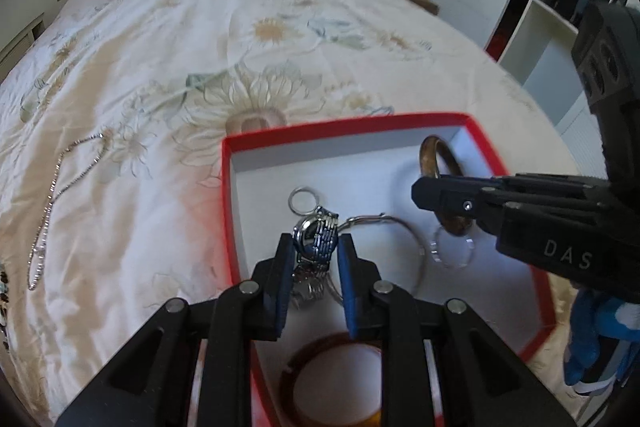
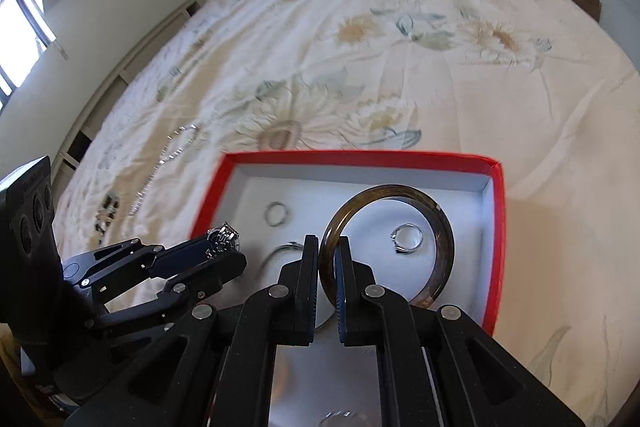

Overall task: Organize jewelry
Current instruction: 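Carry watch and dark bangle into the red box and lower them, then open both tools to release watch and bangle in the box, then withdraw both tools from the box back over the bed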

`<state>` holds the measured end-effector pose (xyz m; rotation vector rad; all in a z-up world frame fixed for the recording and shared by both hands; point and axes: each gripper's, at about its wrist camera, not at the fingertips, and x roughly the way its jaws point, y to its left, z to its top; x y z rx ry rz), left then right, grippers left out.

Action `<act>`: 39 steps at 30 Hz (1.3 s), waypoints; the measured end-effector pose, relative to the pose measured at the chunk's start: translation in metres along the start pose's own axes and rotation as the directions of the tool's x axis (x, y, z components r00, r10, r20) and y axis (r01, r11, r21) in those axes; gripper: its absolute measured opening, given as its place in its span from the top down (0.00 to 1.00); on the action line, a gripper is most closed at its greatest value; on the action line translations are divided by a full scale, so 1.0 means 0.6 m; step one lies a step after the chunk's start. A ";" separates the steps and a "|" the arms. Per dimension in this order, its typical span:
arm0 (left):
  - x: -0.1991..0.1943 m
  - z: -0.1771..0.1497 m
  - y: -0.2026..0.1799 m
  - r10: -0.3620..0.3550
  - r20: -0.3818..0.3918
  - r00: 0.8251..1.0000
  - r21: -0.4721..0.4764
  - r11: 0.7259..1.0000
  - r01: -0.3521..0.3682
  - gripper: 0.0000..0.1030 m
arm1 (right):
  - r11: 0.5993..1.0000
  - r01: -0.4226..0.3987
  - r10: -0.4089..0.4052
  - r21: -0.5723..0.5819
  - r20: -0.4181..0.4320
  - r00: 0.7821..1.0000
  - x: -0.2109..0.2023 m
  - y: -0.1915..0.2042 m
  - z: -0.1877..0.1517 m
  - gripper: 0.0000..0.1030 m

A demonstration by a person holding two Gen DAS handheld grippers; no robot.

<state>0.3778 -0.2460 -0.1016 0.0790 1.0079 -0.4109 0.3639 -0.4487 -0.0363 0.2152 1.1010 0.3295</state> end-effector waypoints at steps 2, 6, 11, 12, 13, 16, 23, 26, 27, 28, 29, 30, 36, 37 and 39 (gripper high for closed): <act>0.013 -0.004 0.002 0.006 -0.009 1.000 -0.002 1.000 -0.006 0.81 | 1.000 0.007 -0.007 -0.009 -0.020 1.000 0.016 -0.005 0.001 0.92; 0.023 -0.006 0.006 0.009 -0.017 1.000 -0.008 1.000 -0.009 0.81 | 1.000 0.017 -0.018 -0.019 -0.042 0.999 0.033 -0.007 0.000 0.91; 0.028 -0.010 0.000 0.030 -0.017 0.999 0.009 1.000 -0.030 0.80 | 0.999 0.023 -0.025 -0.029 -0.066 0.997 0.047 -0.008 -0.003 0.91; 0.028 -0.010 0.001 0.028 -0.017 0.999 0.006 1.000 -0.028 0.80 | 0.999 0.023 -0.025 -0.028 -0.068 0.997 0.047 -0.008 -0.003 0.91; 0.028 -0.009 0.003 0.023 -0.017 1.000 -0.001 1.000 -0.023 0.80 | 0.999 0.023 -0.025 -0.026 -0.070 0.997 0.048 -0.008 -0.002 0.91; 0.026 -0.008 0.004 0.014 -0.018 1.000 -0.006 1.000 -0.014 0.79 | 0.999 0.025 -0.026 -0.023 -0.072 0.997 0.047 -0.007 -0.002 0.91; 0.016 -0.013 0.006 -0.013 -0.024 1.000 -0.003 1.000 0.013 0.79 | 0.999 0.041 -0.040 0.001 -0.068 0.997 0.036 -0.009 -0.013 0.82; 0.006 -0.016 0.006 -0.008 -0.019 1.000 -0.001 1.000 0.008 0.75 | 0.998 0.057 -0.056 0.005 -0.067 0.996 0.024 -0.009 -0.020 0.80; -0.001 -0.017 0.008 -0.012 -0.015 1.000 -0.004 1.000 0.012 0.71 | 0.998 0.059 -0.058 0.008 -0.063 0.996 0.017 -0.008 -0.024 0.80; -0.007 -0.019 0.009 -0.017 -0.009 1.000 -0.008 1.000 0.017 0.70 | 0.998 0.062 -0.061 0.012 -0.057 0.997 0.010 -0.007 -0.027 0.80; -0.015 -0.020 0.010 -0.023 -0.004 1.000 -0.010 1.000 0.023 0.70 | 0.998 0.065 -0.065 0.015 -0.051 0.997 0.001 -0.005 -0.030 0.79; -0.024 -0.022 0.011 -0.033 0.002 0.999 -0.011 0.999 0.033 0.70 | 0.997 0.070 -0.069 0.018 -0.046 0.997 -0.008 -0.002 -0.033 0.78; -0.092 -0.046 0.023 -0.062 0.029 0.998 -0.021 0.998 0.062 0.70 | 0.996 0.085 -0.085 0.032 -0.013 0.996 -0.073 0.024 -0.064 0.76; -0.109 -0.054 0.028 -0.059 0.036 0.998 -0.025 0.998 0.059 0.70 | 0.996 0.088 -0.088 0.033 -0.008 0.996 -0.085 0.031 -0.071 0.75; -0.138 -0.066 0.038 -0.049 0.054 0.997 -0.032 0.998 0.051 0.70 | 0.995 0.090 -0.090 0.035 0.006 0.996 -0.109 0.044 -0.083 0.74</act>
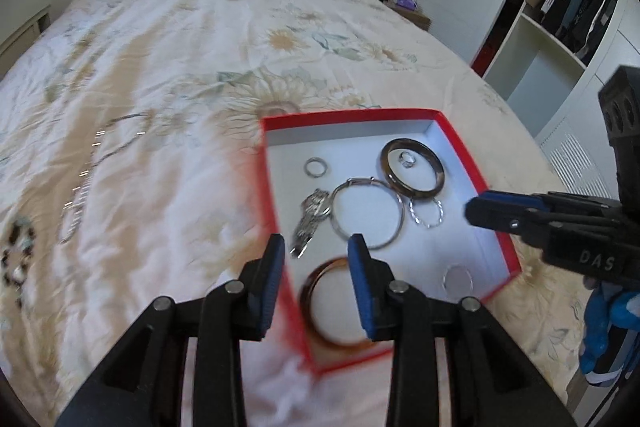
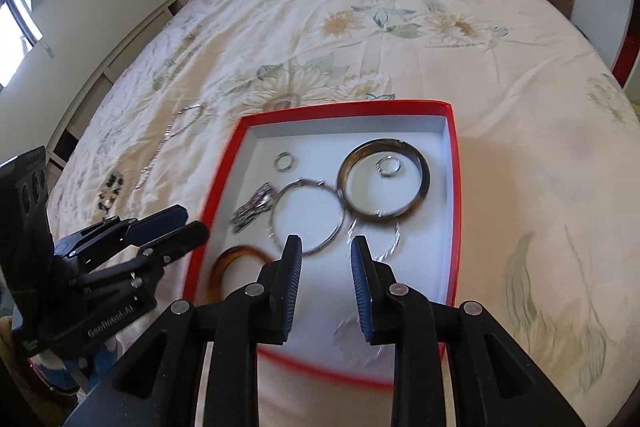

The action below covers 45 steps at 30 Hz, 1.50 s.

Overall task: Organize jewelry
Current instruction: 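Withdraw both tools from the box back over the bed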

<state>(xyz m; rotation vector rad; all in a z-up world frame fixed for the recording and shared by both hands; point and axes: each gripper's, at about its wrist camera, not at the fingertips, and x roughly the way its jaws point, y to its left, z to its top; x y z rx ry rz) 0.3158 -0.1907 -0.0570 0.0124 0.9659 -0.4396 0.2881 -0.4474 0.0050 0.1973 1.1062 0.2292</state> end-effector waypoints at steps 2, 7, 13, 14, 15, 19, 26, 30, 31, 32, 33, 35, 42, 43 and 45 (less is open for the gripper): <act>-0.032 -0.013 0.010 0.005 0.018 1.000 -0.012 1.000 -0.005 0.70 | 1.000 0.000 0.000 0.004 0.021 1.000 -0.031 0.016 -0.017 0.71; -0.125 -0.052 0.030 0.056 0.069 0.996 -0.031 0.998 -0.054 0.70 | 1.000 -0.017 0.016 0.014 0.066 0.998 -0.099 0.060 -0.065 0.68; -0.231 -0.105 0.046 0.122 0.104 0.987 -0.027 0.992 -0.120 0.70 | 0.999 -0.039 0.039 -0.005 0.108 0.993 -0.169 0.121 -0.124 0.64; -0.247 -0.115 0.051 0.129 0.105 0.986 -0.028 0.992 -0.127 0.70 | 0.999 -0.041 0.041 -0.011 0.115 0.992 -0.180 0.131 -0.133 0.63; -0.263 -0.125 0.054 0.135 0.108 0.985 -0.029 0.991 -0.133 0.70 | 0.999 -0.042 0.043 -0.015 0.122 0.992 -0.189 0.141 -0.139 0.63; -0.323 -0.163 0.065 0.178 0.139 0.974 -0.035 0.984 -0.174 0.70 | 0.998 -0.059 0.063 -0.034 0.161 0.985 -0.237 0.183 -0.174 0.62; -0.404 -0.223 0.091 0.243 0.180 0.953 -0.096 0.969 -0.229 0.64 | 0.994 -0.082 0.095 -0.070 0.217 0.971 -0.310 0.238 -0.230 0.62; -0.440 -0.249 0.119 0.277 0.192 0.942 -0.142 0.957 -0.252 0.61 | 0.992 -0.089 0.109 -0.094 0.236 0.966 -0.335 0.262 -0.249 0.60; -0.449 -0.257 0.129 0.280 0.196 0.940 -0.156 0.955 -0.252 0.60 | 0.991 -0.090 0.112 -0.101 0.239 0.964 -0.339 0.269 -0.253 0.60; -0.453 -0.261 0.134 0.284 0.197 0.938 -0.165 0.953 -0.253 0.60 | 0.990 -0.092 0.115 -0.106 0.240 0.964 -0.341 0.274 -0.255 0.60; -0.458 -0.266 0.143 0.289 0.199 0.937 -0.176 0.951 -0.255 0.60 | 0.989 -0.093 0.118 -0.112 0.239 0.964 -0.341 0.280 -0.257 0.60; -0.466 -0.272 0.160 0.299 0.204 0.932 -0.191 0.946 -0.261 0.60 | 0.988 -0.095 0.122 -0.118 0.243 0.962 -0.340 0.288 -0.258 0.60; -0.452 -0.264 0.212 0.366 0.203 0.908 -0.229 0.919 -0.320 0.54 | 0.984 -0.127 0.153 -0.127 0.225 0.962 -0.287 0.305 -0.220 0.60; -0.445 -0.261 0.219 0.367 0.198 0.909 -0.237 0.918 -0.319 0.54 | 0.982 -0.131 0.158 -0.133 0.214 0.964 -0.270 0.310 -0.209 0.60; -0.427 -0.251 0.238 0.358 0.185 0.915 -0.257 0.916 -0.307 0.54 | 0.981 -0.138 0.165 -0.139 0.199 0.966 -0.247 0.316 -0.196 0.60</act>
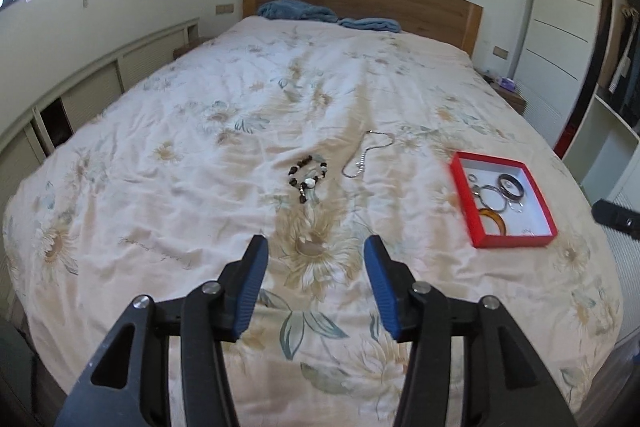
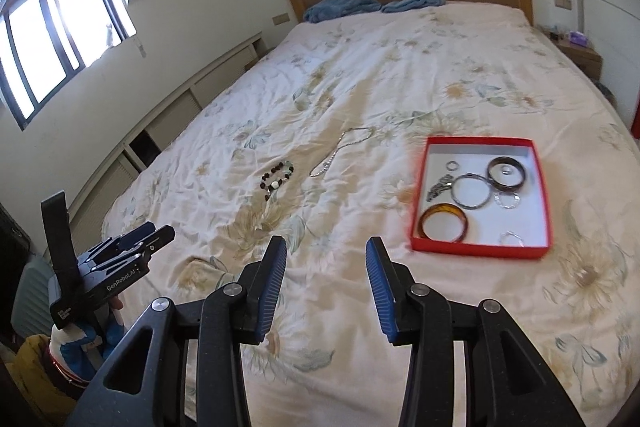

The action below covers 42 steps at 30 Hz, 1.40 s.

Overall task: Organize jewelry
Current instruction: 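Withdraw both tools from the box back over the bed, then grasp beaded bracelet with left tool while right tool grasps silver chain necklace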

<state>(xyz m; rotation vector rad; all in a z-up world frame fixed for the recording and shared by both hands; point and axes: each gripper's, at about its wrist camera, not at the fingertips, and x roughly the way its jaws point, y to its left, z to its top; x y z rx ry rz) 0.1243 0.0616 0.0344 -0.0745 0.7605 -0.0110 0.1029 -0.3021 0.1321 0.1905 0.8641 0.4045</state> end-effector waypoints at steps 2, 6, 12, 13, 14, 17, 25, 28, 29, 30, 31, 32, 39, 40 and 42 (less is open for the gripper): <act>0.027 0.010 0.007 -0.001 -0.006 1.000 -0.011 1.000 0.001 0.54 | 1.000 -0.017 0.017 0.004 -0.018 1.000 0.031 -0.003 0.011 0.60; 0.084 0.030 0.016 -0.023 -0.027 0.999 -0.027 0.999 0.022 0.54 | 0.999 -0.038 0.039 0.013 -0.050 0.998 0.101 -0.015 0.039 0.60; 0.192 0.065 0.023 -0.066 -0.061 0.996 -0.018 0.998 0.066 0.54 | 0.996 -0.084 0.087 0.027 -0.118 0.989 0.233 -0.026 0.085 0.60; 0.207 0.070 0.022 -0.064 -0.065 0.996 -0.010 0.998 0.063 0.54 | 0.996 -0.089 0.091 0.024 -0.131 0.987 0.257 -0.027 0.092 0.60; 0.226 0.075 0.022 -0.060 -0.071 0.996 0.001 0.998 0.060 0.54 | 0.995 -0.094 0.096 0.020 -0.145 0.985 0.282 -0.029 0.101 0.60; 0.281 0.089 0.024 -0.050 -0.088 0.995 0.035 0.998 0.053 0.53 | 0.994 -0.107 0.109 0.020 -0.177 0.978 0.351 -0.033 0.124 0.60; 0.401 0.106 0.029 -0.042 -0.129 0.991 0.105 0.993 0.056 0.53 | 0.992 -0.124 0.126 0.023 -0.232 0.964 0.511 -0.037 0.170 0.60; 0.425 0.103 0.030 -0.054 -0.140 0.989 0.121 0.990 0.071 0.53 | 0.992 -0.126 0.130 0.029 -0.248 0.960 0.557 -0.038 0.180 0.60; 0.432 0.101 0.030 -0.056 -0.145 0.988 0.123 0.990 0.075 0.53 | 0.991 -0.130 0.135 0.035 -0.254 0.958 0.572 -0.038 0.182 0.60; 0.439 0.099 0.032 -0.059 -0.153 0.986 0.123 0.989 0.078 0.53 | 0.990 -0.134 0.140 0.040 -0.259 0.956 0.585 -0.039 0.185 0.60; 0.446 0.097 0.034 -0.061 -0.158 0.986 0.124 0.989 0.081 0.53 | 0.989 -0.138 0.145 0.044 -0.266 0.953 0.599 -0.038 0.186 0.60; 0.450 0.095 0.035 -0.063 -0.161 0.985 0.125 0.989 0.084 0.53 | 0.989 -0.140 0.147 0.046 -0.272 0.951 0.611 -0.038 0.187 0.60; 0.468 0.091 0.051 -0.124 -0.165 0.978 0.076 0.987 0.138 0.52 | 0.988 -0.139 0.151 0.062 -0.278 0.949 0.672 -0.033 0.199 0.60; 0.470 0.092 0.053 -0.130 -0.165 0.978 0.065 0.988 0.143 0.52 | 0.988 -0.140 0.151 0.060 -0.276 0.949 0.679 -0.030 0.202 0.60; 0.473 0.092 0.057 -0.140 -0.166 0.976 0.049 0.987 0.150 0.53 | 0.988 -0.143 0.154 0.060 -0.273 0.950 0.690 -0.026 0.208 0.60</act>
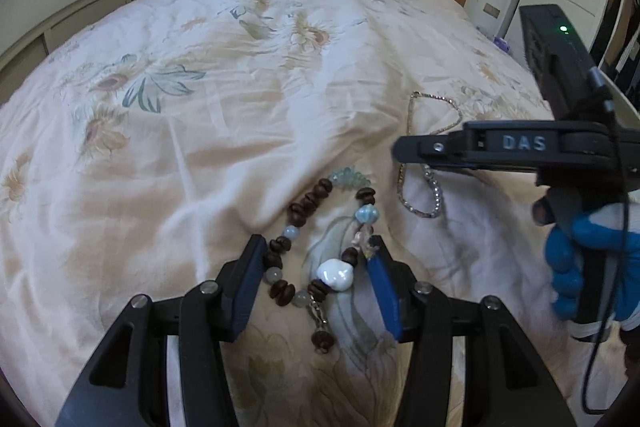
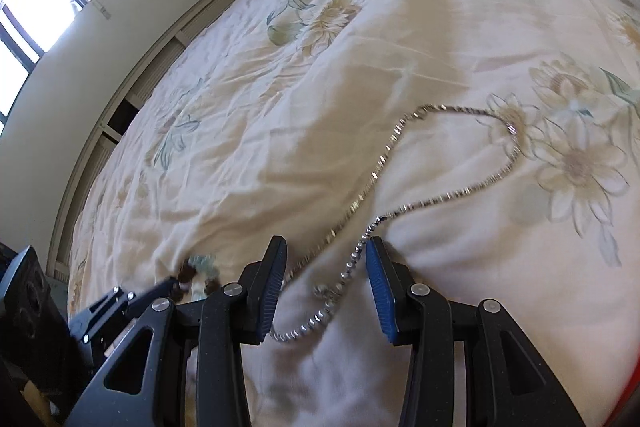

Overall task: Organize jewelry
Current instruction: 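Grasp beaded bracelet with left tool while right tool grasps silver chain necklace, then carry beaded bracelet and chain necklace over the red box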

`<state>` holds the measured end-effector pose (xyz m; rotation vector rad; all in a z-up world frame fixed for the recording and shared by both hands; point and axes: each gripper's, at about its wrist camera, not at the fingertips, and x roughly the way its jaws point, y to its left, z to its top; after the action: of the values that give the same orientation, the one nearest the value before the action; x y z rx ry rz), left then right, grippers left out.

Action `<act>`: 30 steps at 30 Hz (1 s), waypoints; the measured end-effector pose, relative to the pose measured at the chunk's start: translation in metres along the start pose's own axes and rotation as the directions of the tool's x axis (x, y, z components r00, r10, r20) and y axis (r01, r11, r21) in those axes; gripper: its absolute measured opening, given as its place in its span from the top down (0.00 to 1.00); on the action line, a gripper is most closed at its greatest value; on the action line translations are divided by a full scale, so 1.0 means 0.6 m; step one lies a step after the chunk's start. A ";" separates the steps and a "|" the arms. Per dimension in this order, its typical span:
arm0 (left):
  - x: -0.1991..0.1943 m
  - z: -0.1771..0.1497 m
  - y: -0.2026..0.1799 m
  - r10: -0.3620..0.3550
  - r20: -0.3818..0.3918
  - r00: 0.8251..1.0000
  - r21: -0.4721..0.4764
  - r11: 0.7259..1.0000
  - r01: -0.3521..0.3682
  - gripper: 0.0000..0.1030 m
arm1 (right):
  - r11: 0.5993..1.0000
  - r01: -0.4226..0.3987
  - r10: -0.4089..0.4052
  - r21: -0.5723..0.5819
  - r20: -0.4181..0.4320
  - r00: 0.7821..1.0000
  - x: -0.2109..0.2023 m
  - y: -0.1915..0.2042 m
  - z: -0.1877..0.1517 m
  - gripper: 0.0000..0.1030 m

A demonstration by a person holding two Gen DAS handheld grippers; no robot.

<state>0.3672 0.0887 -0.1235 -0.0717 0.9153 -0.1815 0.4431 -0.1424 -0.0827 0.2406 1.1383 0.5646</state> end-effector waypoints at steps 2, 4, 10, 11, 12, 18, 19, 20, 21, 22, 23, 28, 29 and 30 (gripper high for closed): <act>0.001 -0.001 0.001 -0.001 0.003 1.000 -0.002 1.000 0.001 0.54 | 1.000 -0.013 0.013 0.008 0.005 1.000 0.013 0.003 0.006 0.60; 0.002 -0.001 0.000 0.007 0.004 1.000 0.002 1.000 -0.007 0.57 | 0.999 -0.027 0.027 0.019 0.012 1.000 0.024 0.006 0.009 0.60; 0.004 -0.001 0.005 -0.006 -0.002 1.000 -0.021 1.000 0.006 0.76 | 0.990 -0.106 0.104 0.091 0.027 0.994 0.028 -0.006 -0.006 0.84; 0.004 -0.001 0.005 -0.014 -0.006 1.000 -0.024 1.000 0.014 0.79 | 0.988 -0.119 0.118 0.097 0.023 0.993 0.027 -0.007 -0.010 0.89; 0.005 -0.001 0.004 -0.021 -0.011 1.000 -0.024 0.999 0.021 0.85 | 0.987 -0.127 0.126 0.097 0.019 0.992 0.026 -0.007 -0.014 0.91; -0.008 0.000 -0.005 -0.017 -0.012 1.000 -0.026 1.000 0.017 0.85 | 0.979 -0.180 0.180 0.094 0.004 0.984 0.007 0.009 -0.043 0.93; -0.012 -0.001 -0.005 -0.018 -0.012 1.000 -0.033 0.999 0.017 0.85 | 0.978 -0.190 0.190 0.090 0.006 0.982 -0.001 0.014 -0.051 0.93; -0.016 -0.002 -0.005 -0.018 -0.014 1.000 -0.040 0.999 0.017 0.85 | 0.977 -0.195 0.195 0.089 0.009 0.981 -0.006 0.017 -0.053 0.93; -0.022 -0.004 -0.006 -0.017 -0.014 1.000 -0.045 0.999 0.017 0.85 | 0.975 -0.203 0.202 0.089 0.013 0.979 -0.013 0.021 -0.058 0.93; -0.025 -0.004 -0.006 -0.017 -0.014 1.000 -0.047 0.999 0.016 0.85 | 0.972 -0.215 0.214 0.091 0.020 0.977 -0.026 0.025 -0.065 0.93; -0.031 -0.005 -0.006 -0.016 -0.013 1.000 -0.051 0.999 0.015 0.85 | 0.971 -0.222 0.221 0.091 0.025 0.975 -0.034 0.027 -0.068 0.93; -0.077 -0.013 -0.018 -0.009 0.004 1.000 -0.056 0.998 0.009 0.85 | 0.960 -0.263 0.257 0.097 0.070 0.964 -0.103 0.041 -0.090 0.93; -0.087 -0.014 -0.021 -0.006 0.009 1.000 -0.054 0.999 0.007 0.85 | 0.959 -0.267 0.260 0.098 0.077 0.963 -0.115 0.043 -0.093 0.93; -0.099 -0.015 -0.025 -0.004 0.015 1.000 -0.052 0.999 0.005 0.85 | 0.958 -0.270 0.262 0.096 0.088 0.961 -0.133 0.047 -0.099 0.93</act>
<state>0.3231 0.0851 -0.0805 -0.1234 0.9051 -0.1615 0.3570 -0.1676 -0.0311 0.5100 1.0714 0.7268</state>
